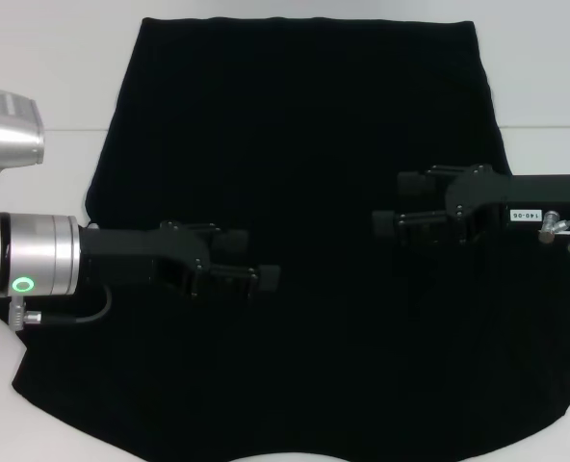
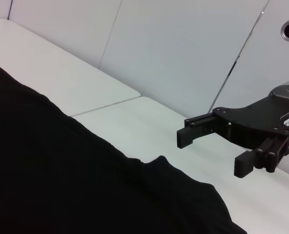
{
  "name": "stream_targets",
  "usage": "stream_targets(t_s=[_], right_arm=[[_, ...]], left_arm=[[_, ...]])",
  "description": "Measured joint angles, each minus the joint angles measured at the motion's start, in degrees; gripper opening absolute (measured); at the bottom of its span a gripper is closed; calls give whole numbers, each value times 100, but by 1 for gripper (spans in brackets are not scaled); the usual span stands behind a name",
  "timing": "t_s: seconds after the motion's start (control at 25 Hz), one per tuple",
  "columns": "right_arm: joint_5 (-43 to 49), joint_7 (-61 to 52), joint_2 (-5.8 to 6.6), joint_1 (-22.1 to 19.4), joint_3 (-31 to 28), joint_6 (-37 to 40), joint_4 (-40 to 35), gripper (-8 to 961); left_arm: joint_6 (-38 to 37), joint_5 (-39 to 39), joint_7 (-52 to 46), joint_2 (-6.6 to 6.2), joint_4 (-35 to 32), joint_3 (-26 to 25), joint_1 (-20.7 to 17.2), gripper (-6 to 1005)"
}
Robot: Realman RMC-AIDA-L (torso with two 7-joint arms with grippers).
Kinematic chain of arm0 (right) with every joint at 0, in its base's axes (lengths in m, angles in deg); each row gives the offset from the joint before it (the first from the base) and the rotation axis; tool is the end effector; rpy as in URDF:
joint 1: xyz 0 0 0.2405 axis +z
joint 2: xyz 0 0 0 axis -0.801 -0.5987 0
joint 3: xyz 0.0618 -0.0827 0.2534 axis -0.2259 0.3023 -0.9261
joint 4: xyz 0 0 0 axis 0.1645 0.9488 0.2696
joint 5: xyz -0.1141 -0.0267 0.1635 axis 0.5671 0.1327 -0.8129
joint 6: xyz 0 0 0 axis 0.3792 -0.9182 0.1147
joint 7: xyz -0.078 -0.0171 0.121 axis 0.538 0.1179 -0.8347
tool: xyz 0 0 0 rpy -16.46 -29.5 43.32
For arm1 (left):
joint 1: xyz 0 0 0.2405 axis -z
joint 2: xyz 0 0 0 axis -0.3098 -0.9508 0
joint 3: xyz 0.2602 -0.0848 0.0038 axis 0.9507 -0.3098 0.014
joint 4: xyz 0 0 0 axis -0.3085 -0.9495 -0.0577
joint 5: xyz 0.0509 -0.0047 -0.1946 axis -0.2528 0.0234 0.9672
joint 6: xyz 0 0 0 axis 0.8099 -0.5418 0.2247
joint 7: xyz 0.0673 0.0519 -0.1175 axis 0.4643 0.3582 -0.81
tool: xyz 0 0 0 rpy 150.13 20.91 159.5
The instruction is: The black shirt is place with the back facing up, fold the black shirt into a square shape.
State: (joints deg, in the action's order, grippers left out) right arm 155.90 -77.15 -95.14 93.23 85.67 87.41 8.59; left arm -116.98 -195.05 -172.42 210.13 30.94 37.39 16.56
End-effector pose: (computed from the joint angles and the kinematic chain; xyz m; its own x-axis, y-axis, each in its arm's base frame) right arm 0.2215 0.3868 0.0054 0.7986 -0.3731 -0.4723 -0.4865 -0.8621 -0.1416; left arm -0.2350 0.3519 -0.0088 0.7516 0.4843 0.4478 0.5596 -0.8276 -0.0442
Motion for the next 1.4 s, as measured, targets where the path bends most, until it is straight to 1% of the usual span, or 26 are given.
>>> stream_targets(t_s=[0.44,0.56,0.64,0.72,0.92,0.96,1.08,1.24,1.4], right_arm=[[0,6,0,30,0,0,34,927],[-2,7,0,36,-2,-16,40,927],[-38,7,-4,41,-6,-77,42,927],[-81,2,-12,42,-7,-113,43,927],[-202,-32,-36,43,-9,-174,46,927],[-218,-34,-43,43,-9,-193,46,927],[-239,-36,-69,51,-9,-272,50,927],[-287,-37,-72,63,-6,-283,54,927],[-320,-38,-72,78,-6,-289,51,927]], left_arm=[[-1,-50,-13,2,-9,-1,2,875],[-1,-59,-45,0,-27,-104,-33,875],[-1,-91,-122,-13,-40,-281,-58,875],[0,-220,-357,-54,-71,-589,-78,875],[1,-858,-1148,-165,-270,-1285,-134,875],[1,-858,-1148,-165,-270,-1285,-134,875],[86,-1384,-1837,-236,-599,-1625,-257,875],[135,-1785,-2398,-308,-829,-1959,-329,875],[110,-2313,-2922,-362,-1038,-2121,-348,875]])
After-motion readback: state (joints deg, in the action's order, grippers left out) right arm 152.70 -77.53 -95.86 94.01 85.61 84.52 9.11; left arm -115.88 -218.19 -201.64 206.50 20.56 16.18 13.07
